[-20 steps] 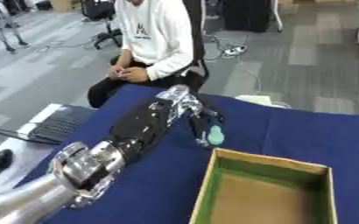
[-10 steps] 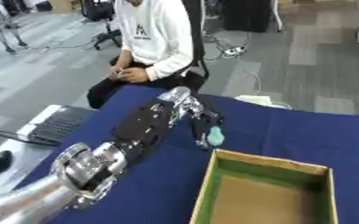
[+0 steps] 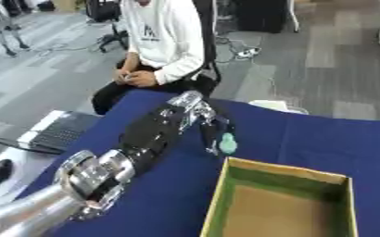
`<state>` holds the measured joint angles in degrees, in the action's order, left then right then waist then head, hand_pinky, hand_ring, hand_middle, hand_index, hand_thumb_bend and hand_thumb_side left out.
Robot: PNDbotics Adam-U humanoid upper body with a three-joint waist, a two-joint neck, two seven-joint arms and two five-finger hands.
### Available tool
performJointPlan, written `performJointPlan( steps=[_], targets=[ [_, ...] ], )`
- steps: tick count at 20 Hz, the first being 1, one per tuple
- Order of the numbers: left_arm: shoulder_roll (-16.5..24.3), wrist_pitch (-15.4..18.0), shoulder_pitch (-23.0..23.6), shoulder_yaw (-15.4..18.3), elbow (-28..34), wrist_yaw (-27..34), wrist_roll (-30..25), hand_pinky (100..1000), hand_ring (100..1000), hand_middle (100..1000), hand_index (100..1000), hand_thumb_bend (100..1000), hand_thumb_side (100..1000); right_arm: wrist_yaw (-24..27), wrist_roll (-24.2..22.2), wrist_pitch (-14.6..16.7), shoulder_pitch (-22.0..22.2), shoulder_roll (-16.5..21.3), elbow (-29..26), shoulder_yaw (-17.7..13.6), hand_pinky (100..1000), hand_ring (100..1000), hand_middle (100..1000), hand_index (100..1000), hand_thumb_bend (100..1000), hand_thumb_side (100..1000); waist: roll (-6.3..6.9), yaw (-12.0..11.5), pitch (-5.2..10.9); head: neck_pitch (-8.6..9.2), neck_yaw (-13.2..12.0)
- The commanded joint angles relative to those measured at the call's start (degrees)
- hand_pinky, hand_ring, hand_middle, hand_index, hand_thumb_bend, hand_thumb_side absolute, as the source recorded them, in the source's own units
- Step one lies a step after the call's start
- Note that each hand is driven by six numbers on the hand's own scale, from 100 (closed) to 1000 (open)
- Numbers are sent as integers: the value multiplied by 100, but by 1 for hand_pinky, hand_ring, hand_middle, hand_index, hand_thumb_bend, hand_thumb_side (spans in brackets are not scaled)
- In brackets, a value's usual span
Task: Pick up objects on the table and place them in the box.
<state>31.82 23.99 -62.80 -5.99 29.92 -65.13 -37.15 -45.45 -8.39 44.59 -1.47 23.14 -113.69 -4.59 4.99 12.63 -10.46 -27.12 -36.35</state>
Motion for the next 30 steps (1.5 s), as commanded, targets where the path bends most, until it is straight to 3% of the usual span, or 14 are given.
performJointPlan(
  steps=[1,10,14,17,22,30],
  targets=[
    [146,-39,-132,87,21,65,25,542,594,774,873,686,354,38,-21,-2,-65,135,-90,-50,390,531,558,685,479,1000,-16,-5,73,65,-62],
    [156,-107,-115,92,1,144,54,526,557,736,810,652,341,20,-28,-3,-62,111,-90,-34,389,531,558,685,479,1000,-28,-12,60,74,-58],
    [147,-69,-108,78,-23,75,70,510,540,716,804,682,315,19,-28,-3,-59,110,-90,-34,389,531,558,685,479,1000,-29,-11,61,65,-66],
    [136,17,-105,65,-55,-16,77,490,516,679,782,755,291,19,-27,-1,-53,111,-90,-34,389,531,558,685,479,1000,-30,-11,65,53,-80],
    [134,154,-103,82,-58,-128,214,463,482,621,702,766,299,11,-30,2,-47,105,-90,-28,389,530,558,685,479,1000,-33,-10,66,9,-76],
    [130,194,-90,96,-116,-234,299,440,433,569,663,762,283,25,-44,17,-51,108,-90,-31,390,531,558,685,474,1000,-31,-2,67,35,-58]
  ],
)
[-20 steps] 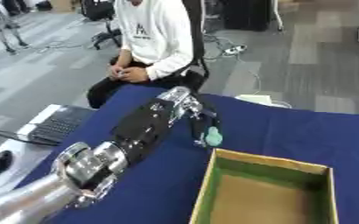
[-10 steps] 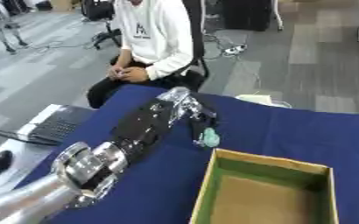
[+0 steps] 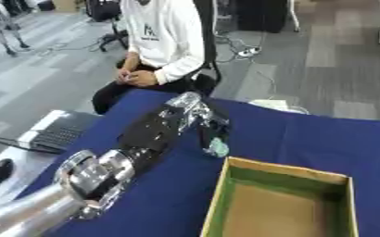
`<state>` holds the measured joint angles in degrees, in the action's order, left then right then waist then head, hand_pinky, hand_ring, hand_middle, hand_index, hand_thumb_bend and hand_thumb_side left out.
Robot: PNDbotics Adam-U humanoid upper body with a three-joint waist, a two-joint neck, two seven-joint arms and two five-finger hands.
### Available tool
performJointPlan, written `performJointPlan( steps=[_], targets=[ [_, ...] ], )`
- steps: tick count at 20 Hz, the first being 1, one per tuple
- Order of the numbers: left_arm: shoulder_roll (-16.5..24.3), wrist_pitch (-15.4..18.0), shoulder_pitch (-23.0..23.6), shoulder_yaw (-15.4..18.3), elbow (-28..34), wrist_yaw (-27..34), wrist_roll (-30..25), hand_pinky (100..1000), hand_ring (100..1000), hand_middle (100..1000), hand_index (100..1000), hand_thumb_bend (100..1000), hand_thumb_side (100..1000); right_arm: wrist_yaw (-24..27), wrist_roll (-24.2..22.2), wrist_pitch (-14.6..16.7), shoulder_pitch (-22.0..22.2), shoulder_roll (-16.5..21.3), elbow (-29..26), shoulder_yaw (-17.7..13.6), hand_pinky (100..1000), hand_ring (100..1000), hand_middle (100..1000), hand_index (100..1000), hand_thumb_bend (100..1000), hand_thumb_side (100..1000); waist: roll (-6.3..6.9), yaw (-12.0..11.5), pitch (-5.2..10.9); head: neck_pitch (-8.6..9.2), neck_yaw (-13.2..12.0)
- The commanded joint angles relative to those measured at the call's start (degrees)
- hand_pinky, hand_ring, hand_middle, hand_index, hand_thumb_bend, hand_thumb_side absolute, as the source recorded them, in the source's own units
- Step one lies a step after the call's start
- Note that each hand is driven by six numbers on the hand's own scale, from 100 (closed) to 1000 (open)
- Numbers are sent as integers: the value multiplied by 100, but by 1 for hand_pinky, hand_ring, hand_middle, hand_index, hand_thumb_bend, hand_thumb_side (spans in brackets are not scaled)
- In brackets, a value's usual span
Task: Pick up objects on the table and place them in the box.
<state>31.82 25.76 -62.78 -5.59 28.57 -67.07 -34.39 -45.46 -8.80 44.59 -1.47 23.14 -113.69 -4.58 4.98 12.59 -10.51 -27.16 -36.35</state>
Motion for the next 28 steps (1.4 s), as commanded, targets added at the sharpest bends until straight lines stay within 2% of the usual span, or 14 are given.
performJointPlan(
  steps=[1,4,6,7,10,11,12,13,17,25,28],
  targets=[
    [129,36,-88,58,9,-40,25,441,432,570,666,753,275,27,-4,20,-51,110,-90,-36,390,531,558,685,474,1000,-30,3,72,42,-59],
    [137,61,-84,57,-15,-56,17,443,430,565,660,722,267,25,-10,23,-49,108,-90,-38,390,531,558,685,473,1000,-30,3,72,52,-61],
    [140,65,-75,58,-27,-79,15,441,429,564,651,661,257,23,-13,20,-48,105,-90,-38,390,531,558,685,473,1000,-32,2,71,58,-63],
    [142,66,-70,59,-32,-88,19,442,429,564,652,666,258,21,-14,19,-47,103,-90,-38,390,531,558,685,473,1000,-33,1,71,58,-63],
    [147,69,-53,66,-46,-99,39,426,418,549,619,597,260,15,-17,16,-42,99,-90,-36,390,531,558,685,472,1000,-37,-3,71,58,-63],
    [149,68,-49,70,-48,-99,50,428,419,550,623,607,259,12,-17,15,-40,97,-90,-34,390,531,558,685,472,1000,-38,-4,71,59,-64],
    [150,68,-45,76,-49,-92,68,417,411,537,584,509,296,9,-17,13,-39,95,-90,-33,390,531,558,685,472,1000,-39,-4,71,61,-65],
    [150,65,-39,84,-52,-74,93,413,408,529,577,484,319,6,-17,12,-38,93,-90,-32,390,531,558,685,472,1000,-40,-4,71,62,-64],
    [157,8,-20,94,-81,-28,117,385,394,511,561,490,336,-2,-15,10,-38,89,-90,-29,390,531,558,685,471,1000,-42,-2,69,68,-61],
    [164,45,14,99,-77,30,234,354,377,476,516,551,315,-4,-13,7,-44,87,-90,-28,390,531,558,685,469,1000,-42,0,65,72,-58],
    [165,74,21,100,-79,44,302,357,374,453,484,520,338,-3,-11,7,-44,89,-90,-30,390,531,558,685,470,1000,-41,1,65,73,-57]
  ],
)
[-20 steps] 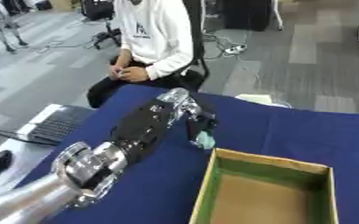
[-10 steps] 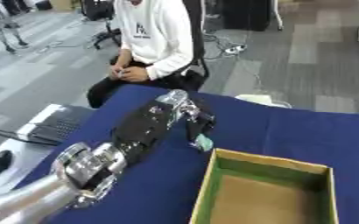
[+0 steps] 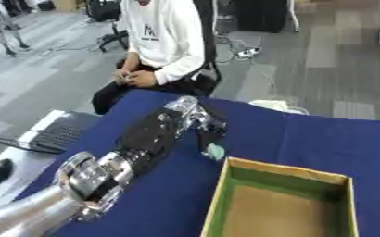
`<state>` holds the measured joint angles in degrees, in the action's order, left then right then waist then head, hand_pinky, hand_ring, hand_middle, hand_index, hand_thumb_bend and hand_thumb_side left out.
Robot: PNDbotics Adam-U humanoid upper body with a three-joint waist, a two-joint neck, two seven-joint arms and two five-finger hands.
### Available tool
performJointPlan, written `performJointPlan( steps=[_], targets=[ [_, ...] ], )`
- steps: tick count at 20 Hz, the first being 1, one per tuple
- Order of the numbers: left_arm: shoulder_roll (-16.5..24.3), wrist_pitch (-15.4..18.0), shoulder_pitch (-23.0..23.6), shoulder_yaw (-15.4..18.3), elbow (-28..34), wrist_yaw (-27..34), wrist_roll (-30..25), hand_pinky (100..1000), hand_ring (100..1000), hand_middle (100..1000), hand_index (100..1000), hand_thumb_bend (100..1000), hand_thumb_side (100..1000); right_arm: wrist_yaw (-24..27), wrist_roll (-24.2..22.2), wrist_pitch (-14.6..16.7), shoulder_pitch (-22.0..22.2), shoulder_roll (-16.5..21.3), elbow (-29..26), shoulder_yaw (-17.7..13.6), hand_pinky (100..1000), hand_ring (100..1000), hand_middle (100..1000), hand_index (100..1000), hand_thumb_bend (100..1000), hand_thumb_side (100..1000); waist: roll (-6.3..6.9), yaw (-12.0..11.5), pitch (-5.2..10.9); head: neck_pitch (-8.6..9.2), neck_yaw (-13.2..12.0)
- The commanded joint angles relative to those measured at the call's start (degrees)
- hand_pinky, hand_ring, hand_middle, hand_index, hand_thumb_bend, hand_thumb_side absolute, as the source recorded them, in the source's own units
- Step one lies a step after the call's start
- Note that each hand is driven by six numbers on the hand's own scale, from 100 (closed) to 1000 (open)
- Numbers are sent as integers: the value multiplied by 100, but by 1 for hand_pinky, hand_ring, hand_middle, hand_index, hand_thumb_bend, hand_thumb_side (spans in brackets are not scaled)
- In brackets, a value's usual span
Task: Pick up objects on the table and place them in the box.
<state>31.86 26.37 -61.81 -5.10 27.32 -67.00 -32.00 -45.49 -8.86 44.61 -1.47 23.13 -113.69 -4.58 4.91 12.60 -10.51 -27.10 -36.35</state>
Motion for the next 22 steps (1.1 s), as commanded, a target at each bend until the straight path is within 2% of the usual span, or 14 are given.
performJointPlan(
  steps=[1,7,22],
  targets=[
    [163,17,-73,52,43,42,83,357,371,451,481,494,353,0,-5,4,-45,90,-90,-31,390,531,558,685,469,1000,-34,0,66,69,-56],
    [178,25,-53,73,35,96,246,354,346,434,431,375,452,-1,-5,1,-43,88,-90,-32,390,531,558,685,470,1000,-35,-3,64,71,-51],
    [213,58,-32,84,29,169,443,371,314,412,406,345,449,-11,-6,-7,-32,86,-90,-34,390,530,557,685,467,1000,-39,-12,69,67,-59]
  ],
)
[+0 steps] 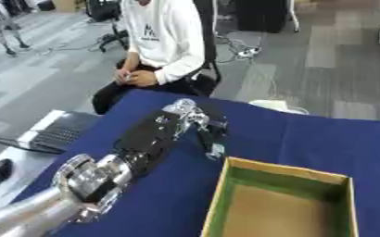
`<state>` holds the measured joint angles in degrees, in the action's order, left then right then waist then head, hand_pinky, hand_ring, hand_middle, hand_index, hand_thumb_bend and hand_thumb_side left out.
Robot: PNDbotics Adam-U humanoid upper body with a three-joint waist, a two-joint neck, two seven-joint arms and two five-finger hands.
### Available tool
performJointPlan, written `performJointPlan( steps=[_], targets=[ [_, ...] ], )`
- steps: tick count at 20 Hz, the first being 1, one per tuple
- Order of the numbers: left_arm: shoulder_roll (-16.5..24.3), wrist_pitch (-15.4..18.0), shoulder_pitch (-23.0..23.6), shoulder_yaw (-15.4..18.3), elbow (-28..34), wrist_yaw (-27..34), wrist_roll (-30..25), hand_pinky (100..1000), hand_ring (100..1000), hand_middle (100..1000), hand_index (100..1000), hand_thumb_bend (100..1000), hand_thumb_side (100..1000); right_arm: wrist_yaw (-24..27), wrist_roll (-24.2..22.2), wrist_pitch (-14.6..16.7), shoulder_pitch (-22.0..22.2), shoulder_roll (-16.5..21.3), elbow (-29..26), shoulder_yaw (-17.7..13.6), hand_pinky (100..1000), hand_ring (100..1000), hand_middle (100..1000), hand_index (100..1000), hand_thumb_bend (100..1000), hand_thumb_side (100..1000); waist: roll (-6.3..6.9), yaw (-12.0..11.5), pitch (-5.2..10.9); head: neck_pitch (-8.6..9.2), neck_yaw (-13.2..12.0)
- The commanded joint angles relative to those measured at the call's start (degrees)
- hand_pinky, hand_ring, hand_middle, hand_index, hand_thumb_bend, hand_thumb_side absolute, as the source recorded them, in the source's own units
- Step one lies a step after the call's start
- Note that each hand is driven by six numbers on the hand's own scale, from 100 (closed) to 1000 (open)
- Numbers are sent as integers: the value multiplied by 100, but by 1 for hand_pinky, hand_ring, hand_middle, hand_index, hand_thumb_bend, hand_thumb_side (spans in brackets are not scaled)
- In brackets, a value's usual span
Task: Pick up objects on the table and place them in the box.
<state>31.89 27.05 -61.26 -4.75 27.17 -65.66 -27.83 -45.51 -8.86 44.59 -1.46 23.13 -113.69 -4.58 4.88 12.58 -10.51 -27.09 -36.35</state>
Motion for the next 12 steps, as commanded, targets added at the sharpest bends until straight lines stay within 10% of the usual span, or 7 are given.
performJointPlan(
  steps=[1,12],
  targets=[
    [212,-17,-85,53,42,43,27,364,309,405,397,279,474,-10,-4,-7,-32,87,-90,-36,390,530,557,685,467,1000,-36,-11,70,65,-58],
    [234,-65,-51,62,14,183,92,328,262,366,358,159,511,-18,-6,-18,-20,81,-90,-38,390,530,557,685,465,1000,-40,-20,73,69,-70]
  ],
)
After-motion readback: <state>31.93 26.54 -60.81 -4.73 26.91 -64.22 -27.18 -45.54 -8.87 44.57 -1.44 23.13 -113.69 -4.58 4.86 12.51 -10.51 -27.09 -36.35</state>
